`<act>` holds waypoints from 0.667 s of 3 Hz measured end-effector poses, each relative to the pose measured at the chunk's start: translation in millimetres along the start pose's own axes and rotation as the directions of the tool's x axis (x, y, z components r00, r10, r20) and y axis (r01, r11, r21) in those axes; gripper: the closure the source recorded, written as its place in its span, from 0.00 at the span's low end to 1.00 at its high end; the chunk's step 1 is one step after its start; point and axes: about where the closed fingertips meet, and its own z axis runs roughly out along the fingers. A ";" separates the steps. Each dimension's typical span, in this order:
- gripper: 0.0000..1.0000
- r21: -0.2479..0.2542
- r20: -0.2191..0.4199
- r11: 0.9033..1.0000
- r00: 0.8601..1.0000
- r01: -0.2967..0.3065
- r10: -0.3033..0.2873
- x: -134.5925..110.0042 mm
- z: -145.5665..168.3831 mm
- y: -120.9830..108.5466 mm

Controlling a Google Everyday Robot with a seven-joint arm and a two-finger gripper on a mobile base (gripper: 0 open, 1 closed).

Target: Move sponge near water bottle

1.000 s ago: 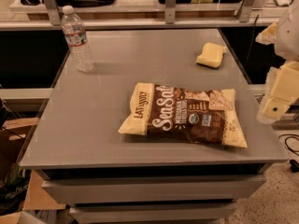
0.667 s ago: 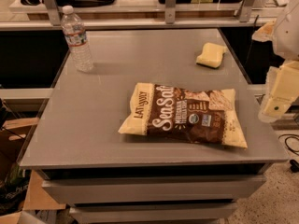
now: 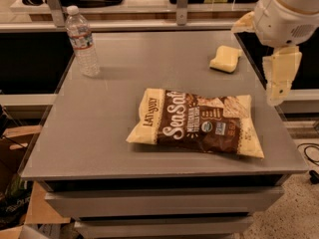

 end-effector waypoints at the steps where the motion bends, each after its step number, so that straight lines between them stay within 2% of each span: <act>1: 0.00 0.033 -0.047 0.992 0.992 0.122 -0.120 -2.1 14.0 -57.6; 2: 0.00 0.038 -0.047 0.992 0.992 0.122 -0.120 -2.4 14.0 -58.6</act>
Offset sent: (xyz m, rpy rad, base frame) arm 0.0432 0.0066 -0.0007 -0.0627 -0.0240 0.0814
